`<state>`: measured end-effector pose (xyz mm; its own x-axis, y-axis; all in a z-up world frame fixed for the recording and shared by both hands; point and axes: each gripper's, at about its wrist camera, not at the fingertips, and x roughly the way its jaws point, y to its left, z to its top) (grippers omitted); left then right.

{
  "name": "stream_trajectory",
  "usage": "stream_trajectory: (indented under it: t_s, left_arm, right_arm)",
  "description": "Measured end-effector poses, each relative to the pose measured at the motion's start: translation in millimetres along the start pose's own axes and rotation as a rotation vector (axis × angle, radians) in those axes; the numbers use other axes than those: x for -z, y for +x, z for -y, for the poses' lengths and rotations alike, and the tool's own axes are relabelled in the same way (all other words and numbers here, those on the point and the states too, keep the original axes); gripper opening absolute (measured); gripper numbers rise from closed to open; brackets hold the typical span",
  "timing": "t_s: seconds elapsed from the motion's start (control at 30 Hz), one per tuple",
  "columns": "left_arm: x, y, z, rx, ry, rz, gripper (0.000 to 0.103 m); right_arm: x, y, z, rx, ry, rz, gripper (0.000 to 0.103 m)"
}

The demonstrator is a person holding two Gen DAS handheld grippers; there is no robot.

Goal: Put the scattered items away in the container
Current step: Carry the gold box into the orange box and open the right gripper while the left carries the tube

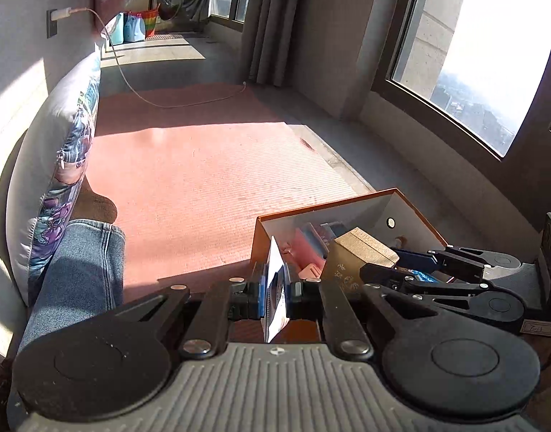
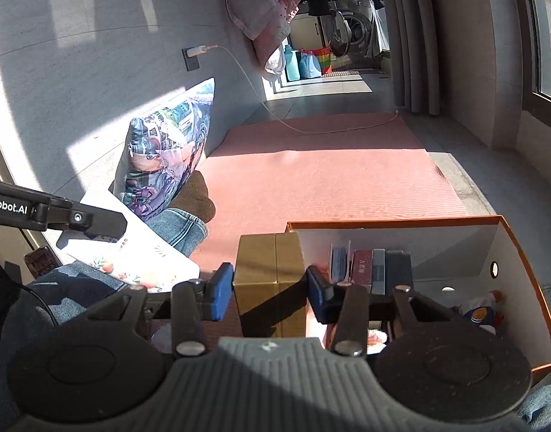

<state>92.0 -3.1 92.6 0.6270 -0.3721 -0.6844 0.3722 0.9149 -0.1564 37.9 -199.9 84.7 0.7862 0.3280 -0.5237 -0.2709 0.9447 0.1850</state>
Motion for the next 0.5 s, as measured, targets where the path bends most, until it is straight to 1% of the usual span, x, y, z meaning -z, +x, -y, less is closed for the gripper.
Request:
stream_trajectory:
  t_s: [0.1, 0.17, 0.23, 0.37, 0.47, 0.5]
  left_arm:
    - [-15.7, 14.6, 18.8, 0.042, 0.028, 0.011, 0.011]
    - [-26.2, 26.4, 30.4, 0.072, 0.043, 0.012, 0.011]
    - [-36.6, 42.9, 44.5, 0.098, 0.055, 0.011, 0.011]
    - [-51.1, 74.7, 65.6, 0.125, 0.055, 0.002, 0.011]
    - [-56.4, 96.4, 75.2, 0.129, 0.048, -0.012, 0.011]
    - [-57.4, 103.8, 77.8, 0.126, 0.046, -0.018, 0.011]
  right_arm:
    - [-6.6, -2.3, 29.2, 0.077, 0.023, 0.015, 0.047]
    - [-11.2, 1.1, 53.3, 0.114, 0.056, 0.010, 0.047]
    - [-16.2, 10.0, 82.4, 0.140, 0.122, -0.013, 0.047]
    - [-20.4, 39.8, 138.4, 0.177, 0.313, -0.071, 0.047]
    - [-18.8, 69.5, 165.9, 0.200, 0.423, -0.121, 0.047]
    - [-16.9, 79.3, 170.7, 0.209, 0.440, -0.138, 0.047]
